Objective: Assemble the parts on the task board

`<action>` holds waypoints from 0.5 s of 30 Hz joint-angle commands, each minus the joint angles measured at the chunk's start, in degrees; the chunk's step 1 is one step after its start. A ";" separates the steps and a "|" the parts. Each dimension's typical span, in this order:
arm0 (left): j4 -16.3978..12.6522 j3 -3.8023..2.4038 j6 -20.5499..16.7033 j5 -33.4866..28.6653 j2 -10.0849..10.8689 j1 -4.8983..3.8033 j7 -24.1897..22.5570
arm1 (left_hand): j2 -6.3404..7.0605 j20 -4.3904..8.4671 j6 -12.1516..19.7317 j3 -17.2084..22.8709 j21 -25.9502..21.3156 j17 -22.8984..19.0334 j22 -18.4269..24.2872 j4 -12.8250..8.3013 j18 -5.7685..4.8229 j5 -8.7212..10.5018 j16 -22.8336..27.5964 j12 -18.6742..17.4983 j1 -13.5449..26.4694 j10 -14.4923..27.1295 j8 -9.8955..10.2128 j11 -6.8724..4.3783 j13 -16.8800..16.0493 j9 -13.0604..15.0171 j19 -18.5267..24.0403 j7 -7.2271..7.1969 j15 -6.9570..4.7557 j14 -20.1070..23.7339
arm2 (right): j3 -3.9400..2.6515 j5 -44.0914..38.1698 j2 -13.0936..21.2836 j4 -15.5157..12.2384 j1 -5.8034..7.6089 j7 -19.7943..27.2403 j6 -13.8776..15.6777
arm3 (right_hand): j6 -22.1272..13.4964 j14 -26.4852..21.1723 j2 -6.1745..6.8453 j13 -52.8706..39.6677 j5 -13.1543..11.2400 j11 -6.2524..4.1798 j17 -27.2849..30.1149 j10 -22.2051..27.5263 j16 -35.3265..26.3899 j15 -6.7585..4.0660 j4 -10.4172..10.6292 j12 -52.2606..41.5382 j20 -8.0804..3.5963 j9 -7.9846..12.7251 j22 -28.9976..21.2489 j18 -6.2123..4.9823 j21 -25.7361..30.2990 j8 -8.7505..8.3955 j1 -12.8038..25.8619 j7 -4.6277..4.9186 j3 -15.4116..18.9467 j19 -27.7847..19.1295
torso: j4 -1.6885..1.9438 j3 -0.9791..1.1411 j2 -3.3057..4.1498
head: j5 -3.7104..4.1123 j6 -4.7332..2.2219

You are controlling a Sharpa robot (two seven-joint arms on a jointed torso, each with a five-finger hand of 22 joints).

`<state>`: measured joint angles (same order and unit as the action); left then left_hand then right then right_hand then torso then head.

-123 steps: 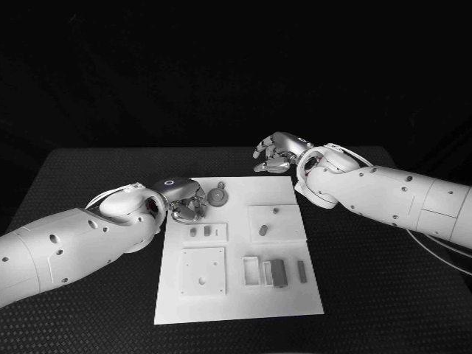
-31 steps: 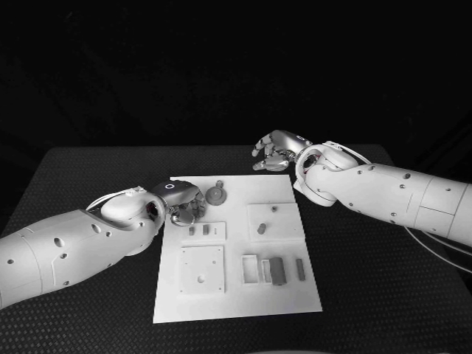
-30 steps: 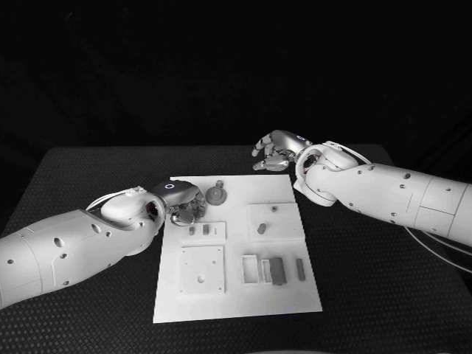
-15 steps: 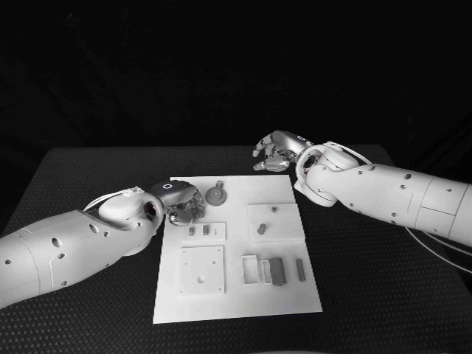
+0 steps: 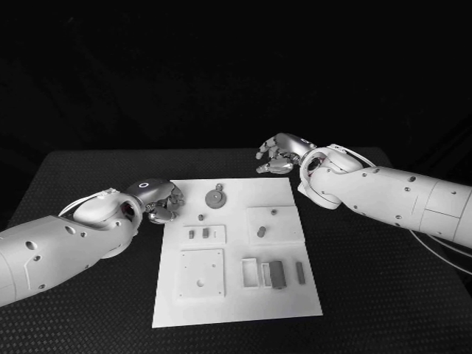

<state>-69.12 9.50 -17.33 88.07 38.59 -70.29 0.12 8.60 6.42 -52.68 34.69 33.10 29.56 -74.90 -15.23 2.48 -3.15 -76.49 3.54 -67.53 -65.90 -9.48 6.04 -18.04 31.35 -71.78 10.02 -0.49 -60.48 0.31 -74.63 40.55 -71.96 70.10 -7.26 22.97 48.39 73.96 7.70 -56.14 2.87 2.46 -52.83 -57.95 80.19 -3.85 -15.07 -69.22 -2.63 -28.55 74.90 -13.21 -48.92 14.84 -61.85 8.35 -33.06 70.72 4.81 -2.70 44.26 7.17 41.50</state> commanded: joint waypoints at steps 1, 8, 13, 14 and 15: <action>-0.15 -0.96 -1.06 -8.12 1.23 0.02 0.27 | 0.66 -0.19 0.23 0.02 -0.29 -0.14 -0.88 0.59 6.75 0.17 0.30 0.30 0.18 0.25 -0.11 -0.13 -0.19 -0.04 0.11 0.01 -0.04 0.30 | 0.02 1.53 0.89 -0.70 -0.10 3.32 -1.33 | -0.37 -0.30 0.06 0.28 0.19 0.12 0.04 0.31 -0.46 0.16 0.40 0.30 -0.13 0.07 1.09 -1.79 0.35 -0.40 0.44 0.75 -0.23 -0.22 | 0.03 0.03 -0.04 | 0.23 -0.39; -1.75 -2.86 -1.15 -31.37 5.09 -0.28 -2.58 | 0.67 -1.15 0.91 -0.31 -5.15 -2.94 1.68 2.65 5.67 0.25 6.20 0.50 2.36 0.00 -0.69 0.07 -0.52 0.13 4.07 0.37 0.28 3.07 | 1.72 -0.88 4.61 -3.69 -0.13 7.21 -5.34 | -0.78 -2.51 0.28 5.69 0.21 0.15 0.62 2.03 -2.27 0.19 0.35 6.91 0.83 0.12 0.98 -1.76 1.70 -0.56 -0.05 0.76 -1.01 -2.78 | 0.06 0.02 -0.08 | 1.00 -0.93; -3.17 -2.95 -1.76 -39.04 6.38 -0.29 -7.85 | 0.67 -3.12 1.56 -3.03 -13.70 -7.11 7.02 1.98 3.28 -0.04 16.08 0.38 5.47 0.39 -1.28 1.03 -0.73 0.33 11.40 0.40 1.79 8.88 | 3.26 -4.53 7.88 -6.82 -0.28 8.88 -5.45 | -0.60 -3.78 0.66 16.98 0.27 0.54 1.99 3.72 -4.08 0.68 0.31 21.17 1.97 -0.04 0.97 -1.79 2.80 -0.29 -0.68 1.09 -1.60 -4.52 | 0.16 0.02 -0.15 | 0.74 -1.12; -3.49 -2.94 -1.58 -40.69 6.49 -0.29 -8.46 | 0.73 -3.82 1.69 -3.08 -16.25 -8.34 8.82 1.76 2.59 -0.04 19.17 0.30 5.98 0.75 -1.41 1.30 -0.71 0.38 13.60 0.40 2.83 10.61 | 3.62 -5.39 8.58 -7.47 -0.37 9.37 -5.53 | -0.41 -3.78 0.60 19.91 0.14 0.87 2.11 5.04 -4.12 1.19 0.20 25.41 1.94 -0.12 0.93 -1.79 2.93 -0.13 -0.84 1.43 -1.88 -4.58 | 0.18 0.03 -0.15 | 0.69 -1.23; -3.83 -2.94 -1.33 -42.46 6.68 -0.28 -9.11 | 0.78 -4.57 1.84 -2.97 -18.77 -9.58 10.77 1.48 1.95 -0.04 22.43 0.26 6.31 1.20 -1.55 1.50 -0.63 0.45 15.50 0.43 4.20 12.10 | 3.88 -6.23 9.16 -8.05 -0.50 9.67 -5.15 | -0.36 -3.70 0.55 23.70 0.00 1.46 2.26 4.59 -4.08 1.83 0.01 30.33 1.93 -0.19 0.93 -1.79 3.00 0.03 -1.15 1.47 -2.17 -4.47 | 0.22 -0.01 -0.17 | 0.75 -1.24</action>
<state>-72.34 6.59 -18.09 56.59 45.23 -70.53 -3.91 9.50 2.09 -51.02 31.67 15.22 20.40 -64.67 -13.48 4.50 -3.15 -55.06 3.71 -61.64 -64.88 -10.82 7.49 -18.70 31.79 -57.19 10.55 3.22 -49.17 4.09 -76.42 49.31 -79.37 69.78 -0.96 19.38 47.64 70.22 8.29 -33.08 3.07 3.52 -50.59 -53.68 76.26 -2.54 -15.26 -39.81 -0.70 -28.67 74.90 -13.80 -46.07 14.67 -62.62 9.43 -34.99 66.30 4.92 -2.68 44.14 7.97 40.38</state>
